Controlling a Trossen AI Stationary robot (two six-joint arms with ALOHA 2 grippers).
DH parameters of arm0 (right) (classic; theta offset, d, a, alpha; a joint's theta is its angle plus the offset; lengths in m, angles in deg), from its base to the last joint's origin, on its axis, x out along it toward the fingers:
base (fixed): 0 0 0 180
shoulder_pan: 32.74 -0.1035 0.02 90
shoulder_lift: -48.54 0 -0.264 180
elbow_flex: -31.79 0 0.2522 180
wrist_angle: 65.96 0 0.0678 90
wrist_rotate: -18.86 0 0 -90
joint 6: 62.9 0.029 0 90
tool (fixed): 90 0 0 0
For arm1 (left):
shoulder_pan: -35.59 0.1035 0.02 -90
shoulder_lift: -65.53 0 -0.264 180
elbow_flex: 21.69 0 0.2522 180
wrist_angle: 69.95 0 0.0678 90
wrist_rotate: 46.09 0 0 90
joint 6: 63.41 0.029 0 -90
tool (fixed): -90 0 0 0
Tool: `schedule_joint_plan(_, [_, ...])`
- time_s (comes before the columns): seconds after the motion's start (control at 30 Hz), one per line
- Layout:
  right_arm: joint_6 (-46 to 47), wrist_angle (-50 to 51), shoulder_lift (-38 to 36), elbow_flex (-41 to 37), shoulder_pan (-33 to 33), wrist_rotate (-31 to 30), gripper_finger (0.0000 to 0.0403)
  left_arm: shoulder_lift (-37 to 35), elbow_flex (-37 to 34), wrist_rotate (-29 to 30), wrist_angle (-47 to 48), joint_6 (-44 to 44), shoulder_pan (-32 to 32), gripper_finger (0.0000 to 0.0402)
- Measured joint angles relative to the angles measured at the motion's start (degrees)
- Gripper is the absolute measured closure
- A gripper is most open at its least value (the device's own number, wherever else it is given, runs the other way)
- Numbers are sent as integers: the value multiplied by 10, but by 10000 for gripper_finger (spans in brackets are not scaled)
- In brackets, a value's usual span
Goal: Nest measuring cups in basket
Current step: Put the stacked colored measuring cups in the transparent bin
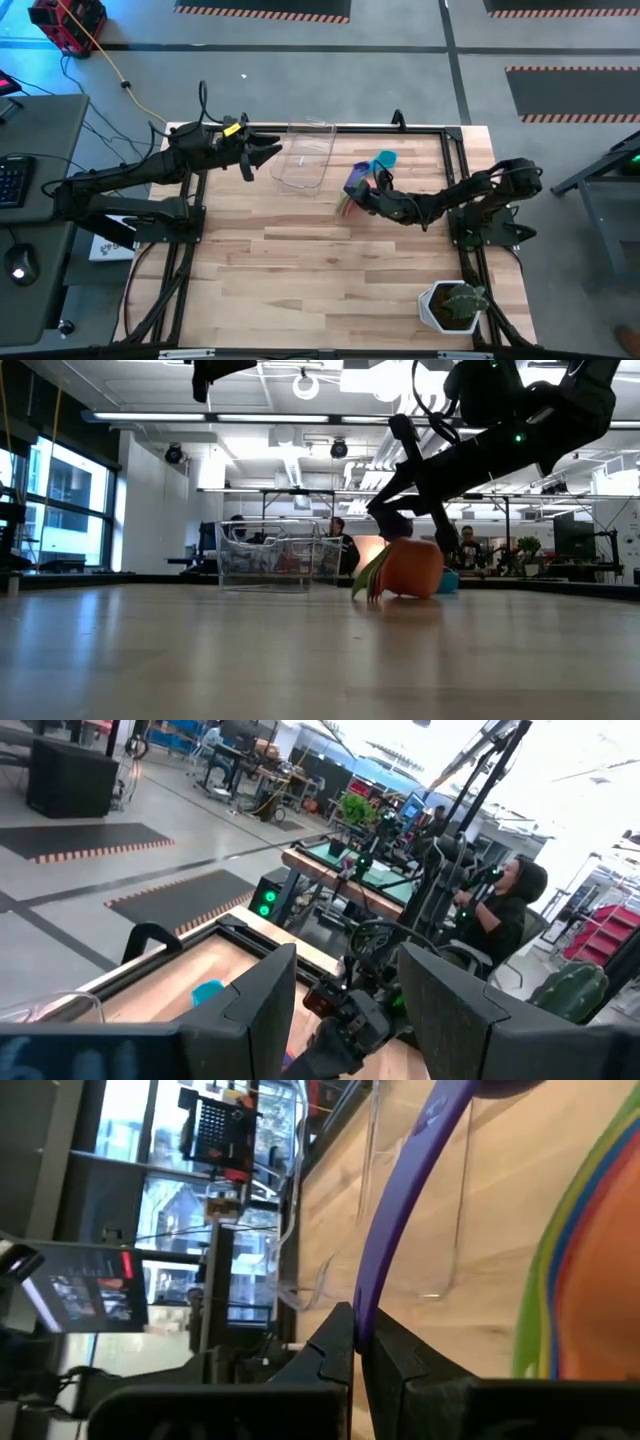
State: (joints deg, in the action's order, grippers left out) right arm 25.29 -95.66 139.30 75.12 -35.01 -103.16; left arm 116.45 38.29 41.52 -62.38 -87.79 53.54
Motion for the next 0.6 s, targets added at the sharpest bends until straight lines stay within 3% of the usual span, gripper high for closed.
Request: schedule_joint_plan(0.6, [-23,0,0,0,0,8,402,4,0,12,9,20,0,232])
